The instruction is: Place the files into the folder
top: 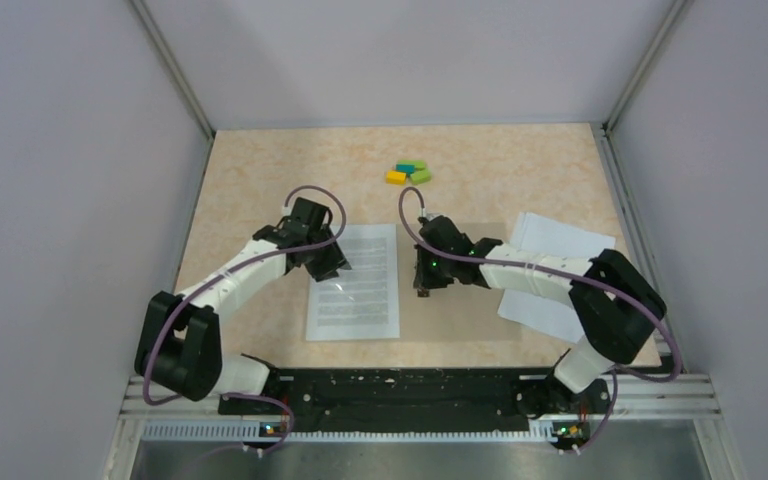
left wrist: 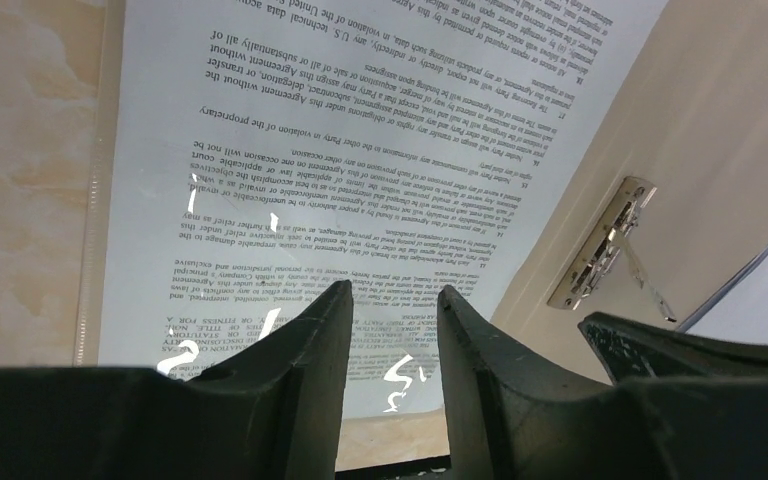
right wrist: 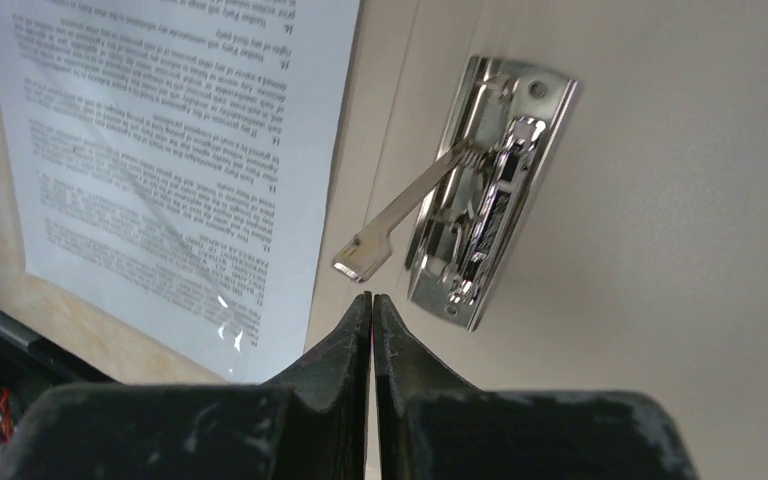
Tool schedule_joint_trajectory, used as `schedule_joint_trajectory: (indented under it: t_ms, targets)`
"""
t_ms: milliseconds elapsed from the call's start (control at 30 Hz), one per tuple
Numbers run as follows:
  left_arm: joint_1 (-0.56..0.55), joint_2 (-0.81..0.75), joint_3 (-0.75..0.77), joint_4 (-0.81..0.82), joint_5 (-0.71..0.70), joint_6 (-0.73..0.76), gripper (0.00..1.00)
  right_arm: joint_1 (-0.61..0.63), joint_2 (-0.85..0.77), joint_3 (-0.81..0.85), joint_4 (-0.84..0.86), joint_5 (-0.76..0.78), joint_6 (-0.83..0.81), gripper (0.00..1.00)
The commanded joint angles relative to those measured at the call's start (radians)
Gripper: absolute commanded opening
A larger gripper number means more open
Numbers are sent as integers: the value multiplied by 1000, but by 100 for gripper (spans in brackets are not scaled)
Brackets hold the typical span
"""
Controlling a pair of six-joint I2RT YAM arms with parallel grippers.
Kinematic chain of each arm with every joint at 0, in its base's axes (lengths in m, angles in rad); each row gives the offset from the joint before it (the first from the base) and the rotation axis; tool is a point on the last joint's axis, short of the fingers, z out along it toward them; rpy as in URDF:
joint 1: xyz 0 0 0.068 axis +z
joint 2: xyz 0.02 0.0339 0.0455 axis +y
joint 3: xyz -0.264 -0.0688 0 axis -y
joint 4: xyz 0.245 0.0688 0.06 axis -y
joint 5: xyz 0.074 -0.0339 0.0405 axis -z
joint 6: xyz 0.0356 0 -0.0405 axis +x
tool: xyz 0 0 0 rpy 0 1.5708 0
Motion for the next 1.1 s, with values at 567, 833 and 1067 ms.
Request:
schedule_joint_trajectory:
  t_ms: [567,833,1067]
  targets:
    - [-1,-66,63,-17,-10,51,42,-152,310,287,66,-20,-99,2]
    - [-3,-70,68,33,52,89,47,-152,280,358,22,-8,-104,8]
    - [-66,-5,180,99,108,155,59,-200,80,337,-79,103,-84,47]
